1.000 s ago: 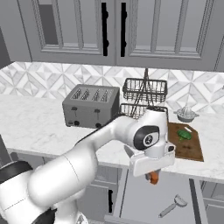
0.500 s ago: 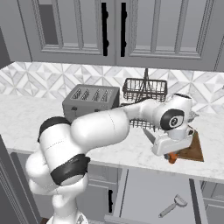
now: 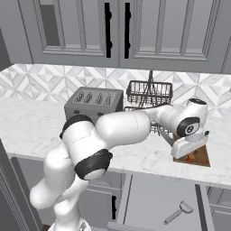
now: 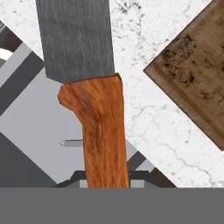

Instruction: Place the appropriate cutting tool for cutting the broccoli skin on the cutting board.

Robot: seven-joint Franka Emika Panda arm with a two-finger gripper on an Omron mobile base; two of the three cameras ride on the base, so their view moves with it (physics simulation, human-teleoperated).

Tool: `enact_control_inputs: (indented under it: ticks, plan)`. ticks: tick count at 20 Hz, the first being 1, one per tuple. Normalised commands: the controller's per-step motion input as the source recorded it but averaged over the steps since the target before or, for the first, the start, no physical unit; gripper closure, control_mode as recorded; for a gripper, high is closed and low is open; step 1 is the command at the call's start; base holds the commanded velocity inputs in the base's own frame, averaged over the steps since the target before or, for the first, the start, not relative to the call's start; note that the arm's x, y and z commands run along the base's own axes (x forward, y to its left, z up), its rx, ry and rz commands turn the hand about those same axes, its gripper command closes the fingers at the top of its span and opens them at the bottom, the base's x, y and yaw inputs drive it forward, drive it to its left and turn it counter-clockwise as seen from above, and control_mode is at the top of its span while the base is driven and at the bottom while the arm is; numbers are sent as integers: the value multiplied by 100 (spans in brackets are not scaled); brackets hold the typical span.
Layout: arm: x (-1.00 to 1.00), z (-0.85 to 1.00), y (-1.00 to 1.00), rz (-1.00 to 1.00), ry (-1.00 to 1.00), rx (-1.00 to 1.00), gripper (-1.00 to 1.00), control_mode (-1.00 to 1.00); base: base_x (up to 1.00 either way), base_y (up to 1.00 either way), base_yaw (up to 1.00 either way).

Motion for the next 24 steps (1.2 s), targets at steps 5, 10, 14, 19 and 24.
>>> enact_control_inputs:
  ticks: [5, 10, 14, 19, 24]
  plan:
    - [51, 2, -33, 0, -2, 0, 100, -100, 0, 0, 0]
    - [79, 1, -42, 0, 1, 0, 100, -100, 0, 0, 0]
    - [51, -61, -9, 0, 0, -2, 100, -100, 0, 0, 0]
    - [44, -61, -15, 0, 0, 0, 100, -100, 0, 0, 0]
    - [17, -61, -22, 0, -1, -1, 100, -100, 0, 0, 0]
